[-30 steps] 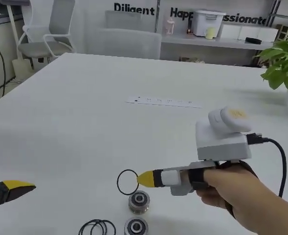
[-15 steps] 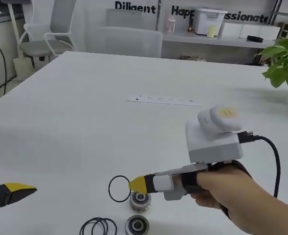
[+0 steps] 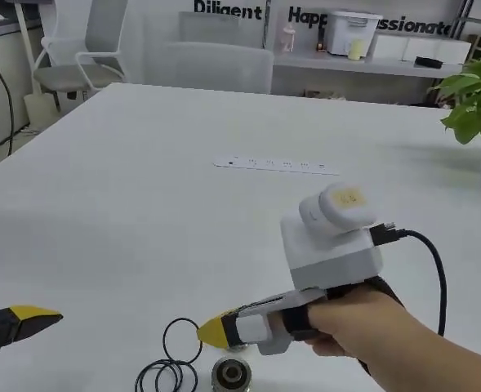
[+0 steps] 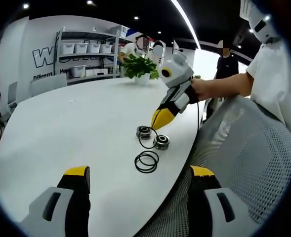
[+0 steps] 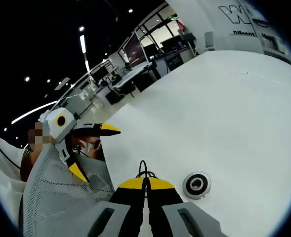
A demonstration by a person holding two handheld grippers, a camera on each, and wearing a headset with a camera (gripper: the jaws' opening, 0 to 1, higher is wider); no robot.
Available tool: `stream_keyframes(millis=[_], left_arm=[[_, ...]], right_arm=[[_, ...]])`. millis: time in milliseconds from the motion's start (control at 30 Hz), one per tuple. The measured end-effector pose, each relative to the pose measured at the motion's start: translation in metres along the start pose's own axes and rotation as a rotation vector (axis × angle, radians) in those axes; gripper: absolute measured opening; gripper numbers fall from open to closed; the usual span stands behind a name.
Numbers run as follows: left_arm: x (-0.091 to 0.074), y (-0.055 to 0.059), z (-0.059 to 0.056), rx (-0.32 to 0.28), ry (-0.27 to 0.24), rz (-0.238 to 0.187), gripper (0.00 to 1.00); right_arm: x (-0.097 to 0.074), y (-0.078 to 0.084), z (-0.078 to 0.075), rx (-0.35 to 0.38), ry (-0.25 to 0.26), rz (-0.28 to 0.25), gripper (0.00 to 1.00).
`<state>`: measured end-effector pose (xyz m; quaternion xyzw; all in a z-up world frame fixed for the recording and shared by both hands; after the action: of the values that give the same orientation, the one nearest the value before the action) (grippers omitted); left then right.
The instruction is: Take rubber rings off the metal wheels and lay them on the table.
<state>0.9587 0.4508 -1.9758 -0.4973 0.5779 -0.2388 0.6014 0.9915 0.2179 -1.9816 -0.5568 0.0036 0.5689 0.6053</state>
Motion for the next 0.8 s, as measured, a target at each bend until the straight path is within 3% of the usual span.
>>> stream_keyframes(millis=[267, 567, 800], left_arm=[[0.000, 0.000, 0.000, -0.006, -0.001, -0.002, 0.79], [0.000, 0.001, 0.000, -0.014, 0.001, -0.006, 0.79], [0.000, 0.001, -0.001, -0.021, 0.003, -0.007, 0.78]], right_arm=[[0.007, 0.006, 0.002, -0.028, 0.009, 0.029, 0.00], [0.015, 0.013, -0.003, -0.065, 0.055, 0.048, 0.00], [0.016, 0.014, -0.006, -0.051, 0.065, 0.046, 0.00]])
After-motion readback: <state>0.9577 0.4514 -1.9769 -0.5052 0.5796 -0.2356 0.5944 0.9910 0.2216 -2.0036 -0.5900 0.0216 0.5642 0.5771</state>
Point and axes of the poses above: the centre of the closed fingertips' face, and the gripper's own axes: x roughly forward along the fingers, z roughly to its left, y roughly out of its underside, the point moved 9 cm from there along -x, roughly backward along the fingers, and after that the axes turned 10 degrees about y, right-handed, at the moved point
